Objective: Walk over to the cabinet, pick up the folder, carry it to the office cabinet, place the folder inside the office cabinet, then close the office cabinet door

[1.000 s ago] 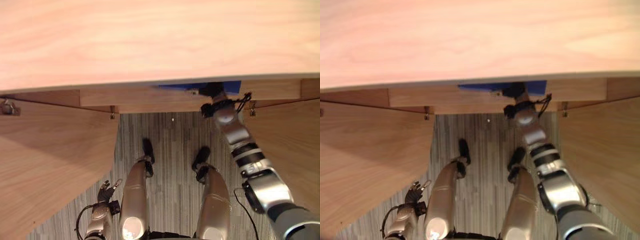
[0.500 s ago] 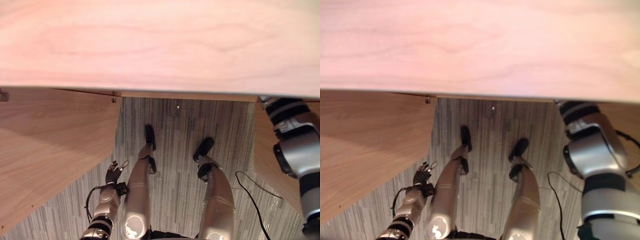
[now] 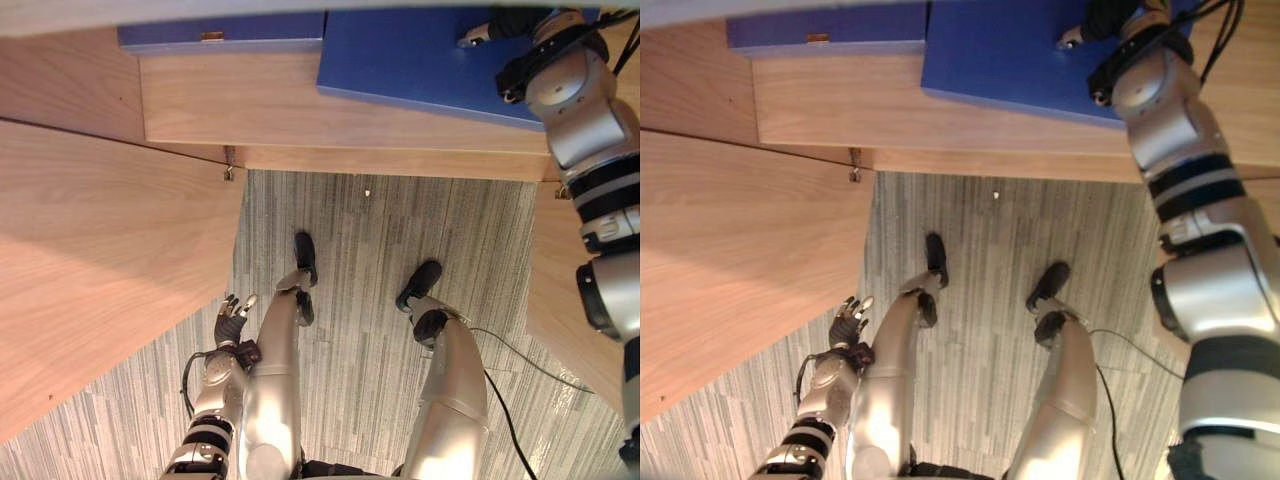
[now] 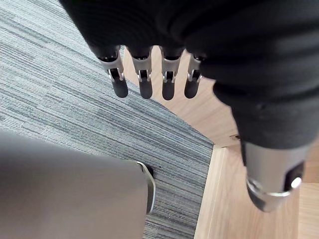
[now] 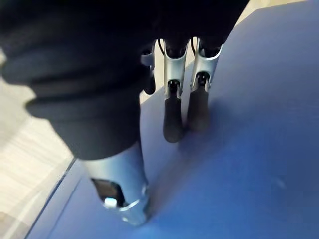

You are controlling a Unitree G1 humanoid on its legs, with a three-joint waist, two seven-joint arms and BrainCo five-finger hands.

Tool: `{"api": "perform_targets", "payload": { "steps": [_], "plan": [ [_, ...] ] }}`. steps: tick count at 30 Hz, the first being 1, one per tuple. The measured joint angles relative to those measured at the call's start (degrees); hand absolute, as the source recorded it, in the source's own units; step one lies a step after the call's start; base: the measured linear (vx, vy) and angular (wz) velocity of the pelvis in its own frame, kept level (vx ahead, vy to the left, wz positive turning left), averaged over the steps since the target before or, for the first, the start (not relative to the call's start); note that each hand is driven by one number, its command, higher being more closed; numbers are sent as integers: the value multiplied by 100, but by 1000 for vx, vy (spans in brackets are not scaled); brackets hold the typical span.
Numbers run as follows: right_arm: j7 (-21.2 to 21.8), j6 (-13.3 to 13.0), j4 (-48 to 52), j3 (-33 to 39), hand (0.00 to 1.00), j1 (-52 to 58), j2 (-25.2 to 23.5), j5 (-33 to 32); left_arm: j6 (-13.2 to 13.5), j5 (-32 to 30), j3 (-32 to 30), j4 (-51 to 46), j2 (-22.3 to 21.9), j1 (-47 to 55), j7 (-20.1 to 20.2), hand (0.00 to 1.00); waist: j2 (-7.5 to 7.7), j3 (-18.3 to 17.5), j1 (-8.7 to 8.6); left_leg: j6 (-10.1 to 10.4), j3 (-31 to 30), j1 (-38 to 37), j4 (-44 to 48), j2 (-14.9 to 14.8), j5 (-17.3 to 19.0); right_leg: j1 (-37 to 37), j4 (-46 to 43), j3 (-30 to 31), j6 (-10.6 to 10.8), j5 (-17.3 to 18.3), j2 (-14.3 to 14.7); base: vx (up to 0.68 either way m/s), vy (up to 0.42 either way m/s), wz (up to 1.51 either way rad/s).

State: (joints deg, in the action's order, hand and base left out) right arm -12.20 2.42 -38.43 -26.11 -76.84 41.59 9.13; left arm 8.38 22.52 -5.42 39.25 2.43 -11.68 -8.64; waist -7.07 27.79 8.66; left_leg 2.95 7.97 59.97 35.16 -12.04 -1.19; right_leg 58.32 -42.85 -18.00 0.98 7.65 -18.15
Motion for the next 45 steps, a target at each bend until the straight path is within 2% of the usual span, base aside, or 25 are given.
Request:
{"api": "perform_targets", "payload": {
  "steps": [3, 5, 8, 9, 16, 19, 27, 36, 41, 45],
  "plan": [
    [-309, 116, 752, 573, 0, 628, -388, 256, 24, 8, -198, -238, -45, 85, -14, 0, 13, 8, -73, 11, -64, 243, 852, -42, 408, 206, -719, 199, 45, 273, -80, 12, 16, -4],
    [-530, 210, 1292, 780, 0, 1058, -648, 503, 68, 4, -313, -357, -44, 87, -52, 0, 19, 12, -152, -7, -137, 467, 1759, -83, 864, 402, -1469, 478, 130, 622, -196, -31, 35, -2],
    [-783, 266, 2129, 1167, 0, 1476, -826, 940, 120, 8, -444, -559, -48, 92, -56, 0, 39, 24, -189, -94, -140, 754, 2750, -119, 1356, 768, -2355, 877, 270, 1023, -314, -81, 24, -7],
    [-828, 269, 2242, 1198, 0, 1514, -844, 1044, 122, 7, -482, -593, -43, 92, -58, 0, 40, 25, -206, -104, -142, 814, 2870, -126, 1419, 831, -2450, 920, 280, 1044, -324, -72, 22, -6],
    [-1123, 303, 3246, 1355, 0, 2131, -962, 2019, 104, -99, -653, -542, 199, 412, -109, 0, 150, 85, -273, -99, -131, 857, 3048, -119, 1453, 934, -2593, 1075, 291, 1051, -300, -59, -7, -4],
    [-1211, 244, 3405, 1346, 0, 2299, -1041, 2373, -57, -296, -638, -50, 246, 630, -112, 0, 228, 113, -285, -45, -120, 813, 3027, -123, 1431, 914, -2593, 1077, 290, 1052, -293, 18, -41, -2],
    [-1205, 177, 3459, 1075, 0, 2724, -1044, 2608, -188, -523, -584, 354, 279, 802, -94, 0, 369, 123, -274, -22, -136, 805, 3019, -130, 1443, 889, -2592, 1054, 296, 1073, -292, 8, -10, 0],
    [-716, -425, 3577, 86, 0, 3583, -1001, 3033, -193, -525, -265, 650, 517, 800, 26, 0, 421, 127, -294, -31, -154, 804, 3004, -126, 1453, 842, -2535, 1020, 298, 1072, -279, 0, 0, 0],
    [-482, -490, 2906, -180, 0, 3585, -786, 3031, -241, -515, -131, 966, 518, 810, 45, 0, 452, 135, -274, -47, -170, 838, 3005, -109, 1461, 836, -2503, 996, 300, 1071, -287, 0, 0, 1],
    [-463, -582, 2580, -231, 0, 3318, -682, 3025, -235, -485, -106, 941, 516, 828, 80, 0, 461, 139, -292, -51, -210, 895, 3018, -95, 1462, 849, -2502, 953, 301, 1071, -305, 0, 0, 1]
  ]
}}
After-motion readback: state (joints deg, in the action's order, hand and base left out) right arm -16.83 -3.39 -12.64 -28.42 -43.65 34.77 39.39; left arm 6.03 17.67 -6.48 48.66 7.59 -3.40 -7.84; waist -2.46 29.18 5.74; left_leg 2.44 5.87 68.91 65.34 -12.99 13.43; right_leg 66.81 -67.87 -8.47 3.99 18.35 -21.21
